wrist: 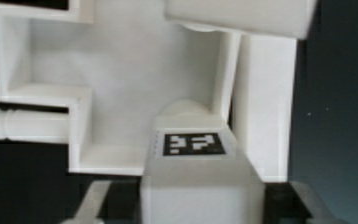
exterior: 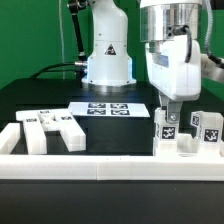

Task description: Assemble chair

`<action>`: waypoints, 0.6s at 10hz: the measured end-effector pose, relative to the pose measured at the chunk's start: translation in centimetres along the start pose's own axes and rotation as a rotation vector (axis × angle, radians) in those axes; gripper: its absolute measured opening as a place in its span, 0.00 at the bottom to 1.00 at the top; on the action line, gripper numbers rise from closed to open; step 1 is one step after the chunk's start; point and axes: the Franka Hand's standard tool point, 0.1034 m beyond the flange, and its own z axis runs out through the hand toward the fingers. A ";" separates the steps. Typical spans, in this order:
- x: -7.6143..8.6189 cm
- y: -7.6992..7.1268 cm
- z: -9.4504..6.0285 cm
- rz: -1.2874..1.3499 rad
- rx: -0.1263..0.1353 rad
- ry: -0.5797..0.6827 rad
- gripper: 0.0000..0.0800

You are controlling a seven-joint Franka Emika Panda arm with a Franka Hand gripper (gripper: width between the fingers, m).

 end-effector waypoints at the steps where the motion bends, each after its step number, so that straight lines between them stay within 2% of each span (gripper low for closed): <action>1: 0.2 0.2 0.1 0.065 -0.014 -0.004 0.36; 3: 0.6 0.3 0.1 0.197 -0.021 -0.004 0.36; 6: 0.6 0.3 0.1 0.218 -0.020 0.000 0.37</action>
Offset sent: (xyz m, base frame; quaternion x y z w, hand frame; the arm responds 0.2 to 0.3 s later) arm -0.0015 0.0008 -0.0040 -0.0212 0.0049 0.1457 0.9891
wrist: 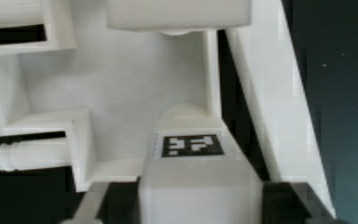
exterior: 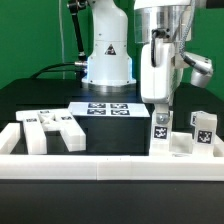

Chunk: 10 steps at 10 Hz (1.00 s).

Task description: Assemble chair

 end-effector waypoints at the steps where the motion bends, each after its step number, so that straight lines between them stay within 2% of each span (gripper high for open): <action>1: 0.0 0.0 0.0 -0.007 0.000 0.000 0.37; 2: -0.1 0.0 0.0 -0.018 0.000 0.000 0.70; 3: -0.3 0.0 -0.3 -0.098 0.001 -0.004 0.70; 4: -0.9 0.3 -1.2 -0.177 -0.011 -0.013 0.79; 6: -0.9 0.6 -2.2 -0.386 0.003 -0.023 0.81; 10: -0.8 0.7 -1.9 -0.431 0.007 -0.021 0.81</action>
Offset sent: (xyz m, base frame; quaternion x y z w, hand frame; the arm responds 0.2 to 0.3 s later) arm -0.0155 0.0064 0.0243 -0.0409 0.0210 -0.1566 0.9866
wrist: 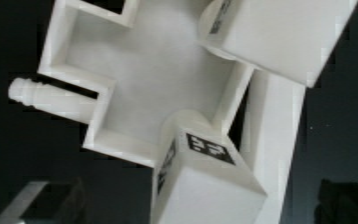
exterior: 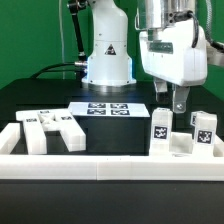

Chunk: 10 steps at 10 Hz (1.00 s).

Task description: Assemble chair

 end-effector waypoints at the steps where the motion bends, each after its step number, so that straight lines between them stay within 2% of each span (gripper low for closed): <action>1: 0.0 0.2 0.0 -0.071 -0.016 0.003 0.81; 2: -0.2 0.4 -0.2 -0.218 -0.040 0.001 0.81; 4: 0.6 0.3 -0.7 -0.421 -0.026 -0.019 0.81; 5: 1.3 0.5 -0.6 -0.465 -0.026 -0.022 0.81; 8: 1.0 0.5 -0.5 -0.453 -0.028 -0.022 0.81; 9: 1.1 0.5 -0.4 -0.522 -0.035 -0.008 0.81; 10: 1.0 0.6 -0.2 -0.675 -0.057 0.029 0.81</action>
Offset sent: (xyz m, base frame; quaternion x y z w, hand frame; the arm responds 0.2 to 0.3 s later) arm -0.0103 -0.0025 0.0084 0.0143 -0.1041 -0.2305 0.9674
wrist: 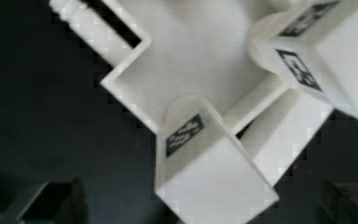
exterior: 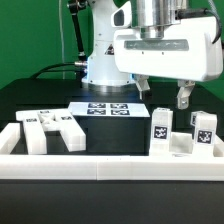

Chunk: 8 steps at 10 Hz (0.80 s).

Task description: Assemble chair

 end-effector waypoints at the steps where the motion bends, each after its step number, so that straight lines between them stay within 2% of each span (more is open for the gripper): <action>1: -0.3 -0.1 0.1 -0.103 -0.011 0.004 0.81; 2: -0.5 0.0 0.2 -0.181 -0.011 -0.002 0.81; 7: -0.6 0.0 0.4 -0.187 -0.014 -0.003 0.81; 8: -1.0 0.0 0.9 -0.260 -0.024 0.009 0.81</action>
Offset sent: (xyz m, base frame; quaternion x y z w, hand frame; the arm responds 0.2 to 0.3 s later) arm 0.0000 0.0000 0.0000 0.0000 0.0000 0.0000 1.0000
